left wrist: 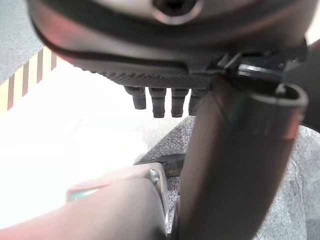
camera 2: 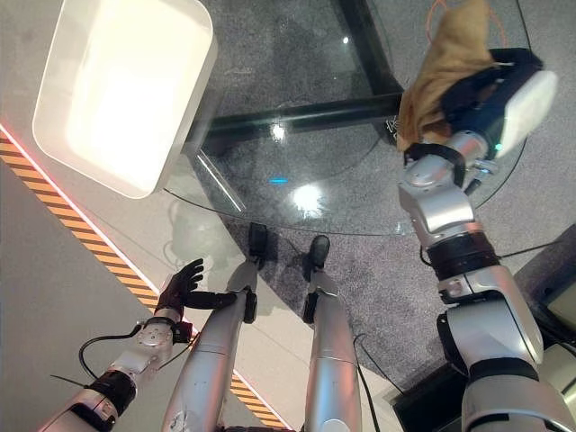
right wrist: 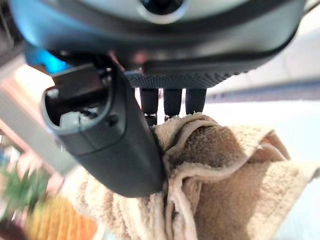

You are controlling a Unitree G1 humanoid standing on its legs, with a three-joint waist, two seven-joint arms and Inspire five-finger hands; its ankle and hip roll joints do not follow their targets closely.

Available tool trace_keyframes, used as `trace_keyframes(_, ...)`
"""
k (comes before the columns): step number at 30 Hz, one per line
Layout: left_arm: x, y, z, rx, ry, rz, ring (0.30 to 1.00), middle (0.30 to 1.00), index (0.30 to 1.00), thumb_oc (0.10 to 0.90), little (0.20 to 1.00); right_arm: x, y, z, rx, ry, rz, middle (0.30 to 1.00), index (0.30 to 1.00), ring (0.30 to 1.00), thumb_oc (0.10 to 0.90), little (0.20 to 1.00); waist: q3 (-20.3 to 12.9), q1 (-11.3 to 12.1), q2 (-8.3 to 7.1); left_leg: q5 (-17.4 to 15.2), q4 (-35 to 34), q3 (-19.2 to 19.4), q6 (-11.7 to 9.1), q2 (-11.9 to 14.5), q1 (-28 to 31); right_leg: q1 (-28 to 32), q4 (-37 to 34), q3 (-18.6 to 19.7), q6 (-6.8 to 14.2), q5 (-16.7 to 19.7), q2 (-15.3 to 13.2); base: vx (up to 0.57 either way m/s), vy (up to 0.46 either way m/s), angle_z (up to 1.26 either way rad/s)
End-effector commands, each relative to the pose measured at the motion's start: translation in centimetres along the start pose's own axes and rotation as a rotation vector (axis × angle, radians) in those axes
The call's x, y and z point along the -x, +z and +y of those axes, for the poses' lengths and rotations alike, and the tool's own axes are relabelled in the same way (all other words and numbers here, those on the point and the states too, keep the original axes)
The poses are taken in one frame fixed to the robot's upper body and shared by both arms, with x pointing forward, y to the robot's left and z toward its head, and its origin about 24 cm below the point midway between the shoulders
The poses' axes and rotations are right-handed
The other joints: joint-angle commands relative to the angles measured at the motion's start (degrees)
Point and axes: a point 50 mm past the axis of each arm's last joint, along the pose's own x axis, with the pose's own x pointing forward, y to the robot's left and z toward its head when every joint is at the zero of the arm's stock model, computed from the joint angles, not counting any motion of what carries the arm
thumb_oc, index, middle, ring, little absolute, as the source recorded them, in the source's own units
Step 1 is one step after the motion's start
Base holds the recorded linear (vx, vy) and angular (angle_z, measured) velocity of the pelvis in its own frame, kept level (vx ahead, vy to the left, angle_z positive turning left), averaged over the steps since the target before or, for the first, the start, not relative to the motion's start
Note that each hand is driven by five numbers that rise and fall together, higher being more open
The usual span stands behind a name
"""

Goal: Wipe the table with a cloth and put it in the basket.

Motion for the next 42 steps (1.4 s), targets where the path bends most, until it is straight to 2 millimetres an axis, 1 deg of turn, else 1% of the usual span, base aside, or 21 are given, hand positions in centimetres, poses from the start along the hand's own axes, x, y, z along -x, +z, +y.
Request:
trace_keyframes(1,1.8,-3.6,-0.3,-0.045,-0.011,0.094,0.900,0.900,0.900,0.800,0.900,-1.9,4.4,-1.3,0.036,-0.015,-0.210,0.300,0.300,0.300,0.100,0.200,-1.4,2.1,2.03,-9.4,6.3,-0.4,-0.2,-1.2,0.2,-0.2,-4.0,-0.8,2.2,4.1,-0.1,-0.02,0.026,0.07)
trace_keyframes(8,1.7,-3.4,-0.7,-0.045,-0.030,0.083,0.900,0.900,0.900,0.800,0.900,-0.8,3.9,1.9,0.058,0.169,-0.161,0.300,0.300,0.300,0.100,0.200,-1.4,3.5,2.89,-8.9,6.0,-0.7,-0.3,-1.5,-0.2,-0.5,-3.9,-1.8,2.3,4.0,-0.8,-0.02,0.035,0.09)
trace_keyframes(18,1.8,-3.2,-1.4,-0.039,-0.044,0.074,0.900,0.900,0.900,0.800,0.900,0.1,3.1,3.8,0.029,0.287,-0.091,0.300,0.300,0.300,0.100,0.200,-1.4,4.5,3.53,-8.6,5.4,-1.0,-0.3,-1.9,-1.0,-1.3,-4.2,-2.3,2.4,4.3,-1.2,0.00,0.038,0.06)
trace_keyframes(19,2.3,-4.0,-1.5,-0.042,-0.050,0.093,0.900,0.900,0.900,0.800,0.900,0.5,2.3,4.1,0.033,0.314,-0.074,0.300,0.300,0.300,0.100,0.200,-1.4,4.8,3.71,-10.4,5.6,-1.3,-0.5,-1.9,1.1,0.5,-3.6,-1.8,2.9,2.6,-0.9,-0.01,0.032,0.04)
trace_keyframes(20,1.9,-3.3,-1.4,-0.039,-0.046,0.074,0.900,0.900,0.900,0.800,0.900,0.3,3.1,4.1,0.007,0.326,-0.090,0.300,0.300,0.300,0.100,0.200,-1.4,4.6,3.58,-8.5,5.3,-1.2,-0.3,-2.1,-1.0,-1.2,-4.4,-2.4,2.5,4.4,-1.2,-0.01,0.027,0.04)
trace_keyframes(24,1.8,-3.2,-1.6,-0.039,-0.049,0.070,0.900,0.900,0.900,0.800,0.900,1.5,3.8,5.2,-0.078,0.448,-0.108,0.300,0.300,0.300,0.100,0.200,-1.4,4.8,3.61,-8.4,5.1,-1.3,-0.4,-2.2,-0.9,-1.2,-4.5,-2.5,2.5,4.5,-1.3,-0.02,0.014,0.00)
trace_keyframes(25,1.8,-3.1,-1.6,-0.038,-0.051,0.067,0.900,0.900,0.900,0.800,0.900,2.3,4.4,5.9,-0.129,0.537,-0.127,0.300,0.300,0.300,0.100,0.200,-1.4,4.8,3.62,-8.3,5.0,-1.3,-0.4,-2.3,-0.9,-1.2,-4.5,-2.4,2.6,4.6,-1.3,0.00,0.000,0.00)
trace_keyframes(28,1.8,-2.9,-1.6,-0.037,-0.054,0.059,0.900,0.900,0.900,0.800,0.900,4.5,5.4,7.2,-0.201,0.689,-0.172,0.300,0.300,0.300,0.100,0.200,-1.4,4.9,3.48,-8.0,4.7,-1.4,-0.5,-2.3,-0.7,-1.1,-4.7,-2.5,2.6,4.6,-1.3,0.02,0.005,-0.01)
trace_keyframes(29,2.1,-3.5,-1.8,-0.037,-0.059,0.077,0.900,0.900,0.900,0.800,0.900,6.0,5.2,7.9,-0.212,0.769,-0.172,0.300,0.300,0.300,0.100,0.200,-1.4,5.1,3.54,-9.7,4.9,-1.6,-0.7,-2.2,1.3,0.6,-3.9,-1.9,3.1,2.9,-1.1,0.05,0.018,-0.04)
trace_keyframes(30,2.1,-3.4,-1.9,-0.037,-0.059,0.076,0.900,0.900,0.900,0.800,0.900,7.0,5.4,8.3,-0.226,0.824,-0.184,0.300,0.300,0.300,0.100,0.200,-1.4,5.1,3.45,-9.6,4.8,-1.6,-0.7,-2.2,1.4,0.6,-3.9,-1.9,3.1,2.9,-1.0,0.00,0.000,0.00)
trace_keyframes(31,1.7,-2.7,-1.8,-0.034,-0.054,0.057,0.900,0.900,0.900,0.800,0.900,6.9,6.1,8.3,-0.237,0.836,-0.208,0.300,0.300,0.300,0.100,0.200,-1.4,4.9,3.30,-7.7,4.6,-1.4,-0.5,-2.3,-0.6,-1.0,-4.7,-2.3,2.6,4.7,-1.2,-0.06,0.019,0.00)
trace_keyframes(33,1.7,-2.6,-1.9,-0.036,-0.054,0.056,0.900,0.900,0.900,0.800,0.900,8.4,6.5,8.8,-0.269,0.925,-0.227,0.300,0.300,0.300,0.100,0.200,-1.4,4.8,3.15,-7.5,4.3,-1.3,-0.5,-2.3,-0.4,-0.8,-4.9,-2.3,2.7,4.8,-1.3,0.00,0.010,0.01)
trace_keyframes(34,2.0,-3.2,-2.1,-0.039,-0.057,0.075,0.900,0.900,0.900,0.800,0.900,10.0,6.1,9.3,-0.286,0.999,-0.224,0.300,0.300,0.300,0.100,0.200,-1.4,5.0,3.12,-9.2,4.3,-1.5,-0.8,-2.2,1.8,1.0,-4.3,-1.8,3.2,3.1,-1.1,0.00,0.000,0.00)
trace_keyframes(35,1.6,-2.4,-2.0,-0.037,-0.051,0.055,0.900,0.900,0.900,0.800,0.900,10.1,6.9,9.3,-0.298,1.016,-0.250,0.300,0.300,0.300,0.100,0.200,-1.4,4.8,2.94,-7.3,4.0,-1.3,-0.6,-2.4,-0.3,-0.7,-5.0,-2.3,2.7,4.9,-1.2,-0.01,0.015,0.04)
trace_keyframes(36,1.6,-2.4,-2.0,-0.036,-0.052,0.053,0.900,0.900,0.900,0.800,0.900,11.0,7.0,9.5,-0.308,1.052,-0.256,0.300,0.300,0.300,0.100,0.200,-1.4,4.8,2.95,-7.2,4.1,-1.3,-0.6,-2.4,-0.4,-0.8,-4.9,-2.3,2.7,4.9,-1.2,-0.06,0.018,0.06)
trace_keyframes(37,1.6,-2.3,-2.0,-0.037,-0.052,0.052,0.900,0.900,0.900,0.800,0.900,11.7,7.0,9.6,-0.317,1.077,-0.260,0.300,0.300,0.300,0.100,0.200,-1.4,4.8,2.91,-7.1,4.1,-1.3,-0.6,-2.4,-0.4,-0.9,-4.9,-2.3,2.8,4.9,-1.2,0.05,0.011,0.09)
trace_keyframes(38,2.0,-3.0,-2.1,-0.039,-0.056,0.072,0.900,0.900,0.900,0.800,0.900,12.2,6.3,9.8,-0.316,1.095,-0.241,0.300,0.300,0.300,0.100,0.200,-1.4,5.0,3.00,-8.9,4.3,-1.5,-0.8,-2.3,1.7,0.9,-4.2,-1.8,3.2,3.2,-1.0,0.05,0.006,0.10)
trace_keyframes(39,1.9,-2.9,-2.1,-0.039,-0.055,0.071,0.900,0.900,0.900,0.800,0.900,12.8,6.4,10.0,-0.323,1.113,-0.243,0.300,0.300,0.300,0.100,0.200,-1.4,5.0,2.96,-8.9,4.3,-1.5,-0.8,-2.3,1.7,0.9,-4.2,-1.8,3.2,3.2,-1.0,0.05,0.006,0.09)
trace_keyframes(40,1.9,-2.8,-2.1,-0.038,-0.053,0.070,0.900,0.900,0.900,0.800,0.900,13.4,6.4,10.1,-0.334,1.136,-0.244,0.300,0.300,0.300,0.100,0.200,-1.4,5.0,2.87,-8.8,4.2,-1.5,-0.8,-2.2,1.8,1.0,-4.3,-1.8,3.3,3.3,-1.0,-0.06,0.011,0.06)
trace_keyframes(41,1.5,-2.1,-2.1,-0.035,-0.048,0.050,0.900,0.900,0.900,0.800,0.900,13.3,7.0,10.1,-0.341,1.138,-0.264,0.300,0.300,0.300,0.100,0.200,-1.4,4.8,2.72,-7.0,3.9,-1.3,-0.6,-2.4,-0.2,-0.7,-5.0,-2.2,2.9,5.0,-1.1,0.00,0.010,0.05)
trace_keyframes(42,1.8,-2.8,-2.2,-0.038,-0.052,0.069,0.900,0.900,0.900,0.800,0.900,14.2,6.4,10.3,-0.341,1.168,-0.245,0.300,0.300,0.300,0.100,0.200,-1.4,5.0,2.75,-8.7,4.1,-1.5,-0.8,-2.2,1.9,1.1,-4.3,-1.8,3.3,3.3,-0.9,-0.06,0.010,0.04)
